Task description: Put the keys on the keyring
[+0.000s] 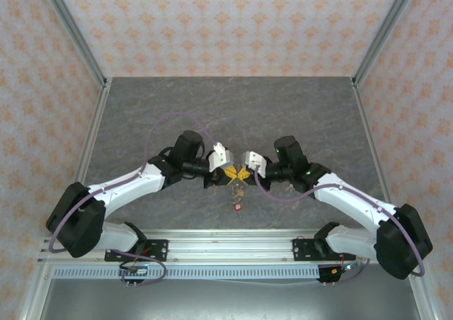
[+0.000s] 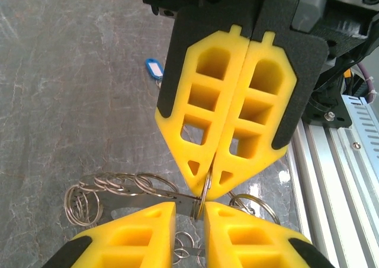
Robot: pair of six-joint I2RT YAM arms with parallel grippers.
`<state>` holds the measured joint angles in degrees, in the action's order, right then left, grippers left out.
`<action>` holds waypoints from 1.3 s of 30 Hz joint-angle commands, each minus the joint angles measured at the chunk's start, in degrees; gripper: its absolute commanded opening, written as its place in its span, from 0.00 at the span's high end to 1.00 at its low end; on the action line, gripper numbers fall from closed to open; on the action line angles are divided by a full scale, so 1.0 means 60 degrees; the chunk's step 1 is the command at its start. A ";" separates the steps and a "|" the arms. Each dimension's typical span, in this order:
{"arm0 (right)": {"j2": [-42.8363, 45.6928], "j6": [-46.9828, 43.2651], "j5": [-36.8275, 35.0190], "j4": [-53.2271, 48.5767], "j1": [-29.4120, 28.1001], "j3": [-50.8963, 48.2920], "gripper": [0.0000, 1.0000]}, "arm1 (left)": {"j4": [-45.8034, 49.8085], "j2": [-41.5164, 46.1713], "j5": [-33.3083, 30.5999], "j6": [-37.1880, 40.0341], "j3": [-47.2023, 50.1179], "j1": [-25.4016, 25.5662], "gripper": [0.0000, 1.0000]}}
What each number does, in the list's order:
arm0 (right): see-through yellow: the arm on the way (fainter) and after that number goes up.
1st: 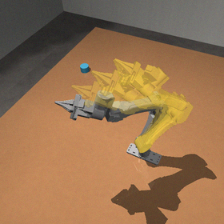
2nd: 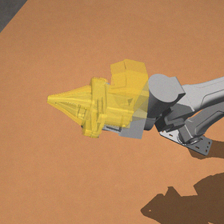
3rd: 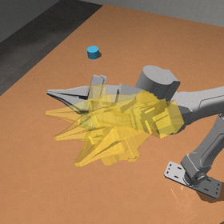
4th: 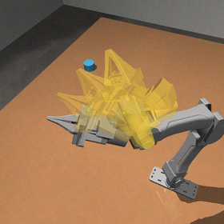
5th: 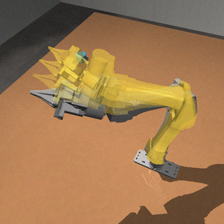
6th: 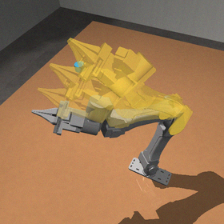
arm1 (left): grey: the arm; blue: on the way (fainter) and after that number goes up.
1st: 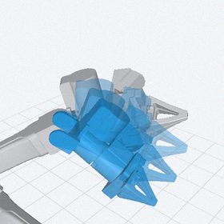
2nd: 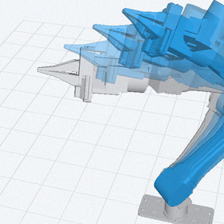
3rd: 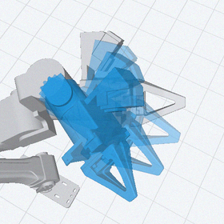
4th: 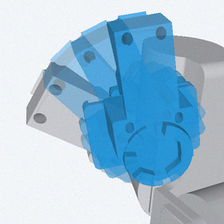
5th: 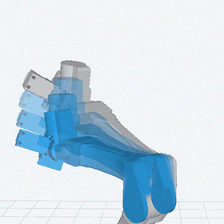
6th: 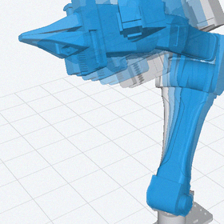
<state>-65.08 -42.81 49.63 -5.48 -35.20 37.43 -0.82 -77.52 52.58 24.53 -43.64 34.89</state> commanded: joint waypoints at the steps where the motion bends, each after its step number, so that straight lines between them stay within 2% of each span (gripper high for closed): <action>1: 0.0146 0.0111 0.0408 0.0554 0.0036 0.0020 1.00 | 0.0181 -0.0046 0.0279 0.0306 -0.0311 0.0124 0.81; 9: 0.0121 0.0250 0.0476 0.0767 0.0029 0.0002 1.00 | 0.0367 -0.0171 0.0363 0.0348 -0.0463 0.0189 0.85; 14: 0.0170 0.0337 0.0395 0.0825 0.0037 -0.0089 1.00 | 0.0462 -0.0120 0.0275 0.0410 -0.0516 0.0190 0.98; 17: 0.0275 0.0307 0.0101 0.0732 0.0036 -0.0172 0.97 | 0.0364 -0.0061 0.0143 0.0371 -0.0465 0.0190 1.00; 22: 0.0618 0.0075 -0.0607 0.0560 0.0035 -0.0496 0.85 | 0.0009 0.0113 -0.0069 0.0202 -0.0223 0.0190 1.00; 25: 0.0666 0.0059 -0.0742 0.0672 0.0028 -0.0627 0.84 | -0.0214 0.0157 -0.0063 0.0033 -0.0103 0.0190 1.00; 32: 0.0585 0.0457 -0.0652 0.1549 0.0037 -0.0845 0.86 | -0.0170 0.0174 0.0001 -0.0017 -0.0109 0.0190 1.00; 37: 0.0480 0.0459 -0.0507 0.1448 0.0037 -0.0698 0.95 | -0.0099 0.0145 0.0084 -0.0017 -0.0139 0.0190 1.00; 39: 0.0417 0.0413 -0.0555 0.1244 0.0036 -0.0596 1.00 | -0.0068 0.0134 0.0088 -0.0004 -0.0153 0.0190 0.95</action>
<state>-62.04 -39.97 46.06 0.30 -35.18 32.88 0.60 -78.15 51.59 24.95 -44.51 35.86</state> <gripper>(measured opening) 0.047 0.047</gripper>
